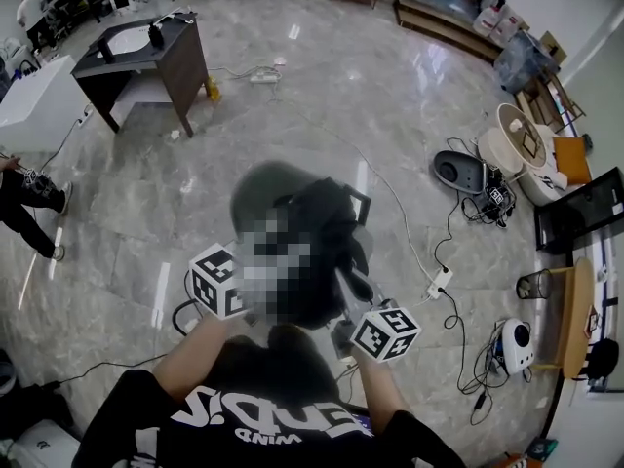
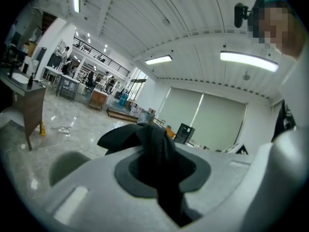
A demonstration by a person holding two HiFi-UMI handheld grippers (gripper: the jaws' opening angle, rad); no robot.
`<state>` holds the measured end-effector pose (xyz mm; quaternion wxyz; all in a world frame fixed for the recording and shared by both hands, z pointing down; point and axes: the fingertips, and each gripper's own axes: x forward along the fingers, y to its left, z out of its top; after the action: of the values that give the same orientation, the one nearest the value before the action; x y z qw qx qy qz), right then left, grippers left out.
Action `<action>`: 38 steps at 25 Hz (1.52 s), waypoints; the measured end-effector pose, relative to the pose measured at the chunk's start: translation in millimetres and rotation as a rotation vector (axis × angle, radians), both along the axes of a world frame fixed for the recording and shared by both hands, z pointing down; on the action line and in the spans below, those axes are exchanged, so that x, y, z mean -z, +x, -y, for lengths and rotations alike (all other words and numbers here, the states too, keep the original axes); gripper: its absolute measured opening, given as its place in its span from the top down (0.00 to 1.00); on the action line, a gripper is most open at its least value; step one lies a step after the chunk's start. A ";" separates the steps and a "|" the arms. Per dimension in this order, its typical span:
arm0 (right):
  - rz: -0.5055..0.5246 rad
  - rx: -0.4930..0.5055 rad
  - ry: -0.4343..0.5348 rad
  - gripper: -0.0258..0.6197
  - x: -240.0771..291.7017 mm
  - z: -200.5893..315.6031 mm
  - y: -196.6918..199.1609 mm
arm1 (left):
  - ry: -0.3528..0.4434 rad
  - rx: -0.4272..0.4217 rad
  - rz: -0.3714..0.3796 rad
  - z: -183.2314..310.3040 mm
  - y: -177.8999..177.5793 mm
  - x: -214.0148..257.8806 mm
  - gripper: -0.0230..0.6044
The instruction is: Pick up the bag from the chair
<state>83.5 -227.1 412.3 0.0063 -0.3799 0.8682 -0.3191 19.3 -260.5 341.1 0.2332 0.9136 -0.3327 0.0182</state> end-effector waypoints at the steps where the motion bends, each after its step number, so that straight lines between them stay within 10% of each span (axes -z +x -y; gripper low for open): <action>1: 0.003 0.005 0.002 0.92 0.3 -4.8 -2.6 | -0.002 0.001 0.003 -5.0 -2.5 -0.3 0.87; 38: -0.040 0.005 0.030 0.92 -1.6 -357.3 -69.2 | 0.030 -0.087 -0.028 -361.8 -74.4 1.0 0.87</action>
<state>14.4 130.1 414.0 -0.0060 -0.3837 0.8739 -0.2985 -55.1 101.4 340.1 0.2230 0.9308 -0.2895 0.0103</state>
